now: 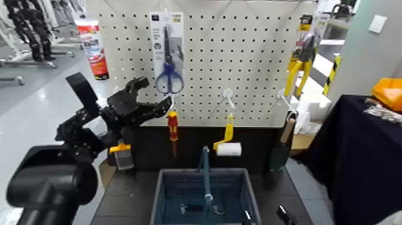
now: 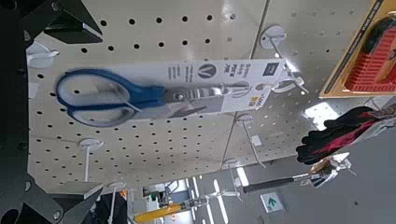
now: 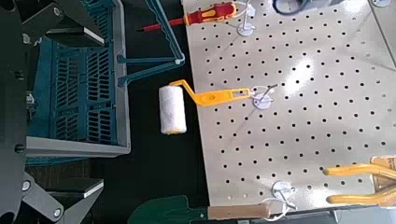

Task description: Put the blue scissors into the crate.

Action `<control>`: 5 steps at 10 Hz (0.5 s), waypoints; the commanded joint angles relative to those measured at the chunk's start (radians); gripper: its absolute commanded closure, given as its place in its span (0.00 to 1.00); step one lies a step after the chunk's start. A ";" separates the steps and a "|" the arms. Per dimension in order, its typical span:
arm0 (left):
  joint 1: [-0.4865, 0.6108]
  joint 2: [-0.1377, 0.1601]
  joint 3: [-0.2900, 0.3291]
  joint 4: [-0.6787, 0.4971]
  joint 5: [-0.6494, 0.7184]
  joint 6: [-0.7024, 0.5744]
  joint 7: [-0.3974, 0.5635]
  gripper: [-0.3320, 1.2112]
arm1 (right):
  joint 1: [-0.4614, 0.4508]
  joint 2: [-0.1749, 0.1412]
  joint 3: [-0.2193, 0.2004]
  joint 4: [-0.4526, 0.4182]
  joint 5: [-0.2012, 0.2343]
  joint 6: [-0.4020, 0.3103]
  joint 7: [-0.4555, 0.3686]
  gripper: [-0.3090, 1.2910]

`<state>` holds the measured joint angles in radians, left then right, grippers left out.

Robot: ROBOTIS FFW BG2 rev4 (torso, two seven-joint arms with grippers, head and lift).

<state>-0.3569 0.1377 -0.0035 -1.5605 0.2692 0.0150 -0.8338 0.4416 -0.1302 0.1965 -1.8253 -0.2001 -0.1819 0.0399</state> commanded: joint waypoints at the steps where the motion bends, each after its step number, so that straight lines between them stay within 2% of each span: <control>1: -0.062 0.014 -0.030 0.033 0.007 -0.024 -0.013 0.34 | -0.001 0.000 0.001 0.003 -0.004 0.001 0.001 0.33; 5: -0.166 0.034 -0.088 0.102 0.012 -0.061 -0.034 0.36 | -0.008 0.000 0.006 0.006 -0.010 -0.001 0.008 0.33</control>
<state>-0.5097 0.1690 -0.0848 -1.4691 0.2815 -0.0414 -0.8674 0.4356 -0.1304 0.2012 -1.8203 -0.2095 -0.1820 0.0487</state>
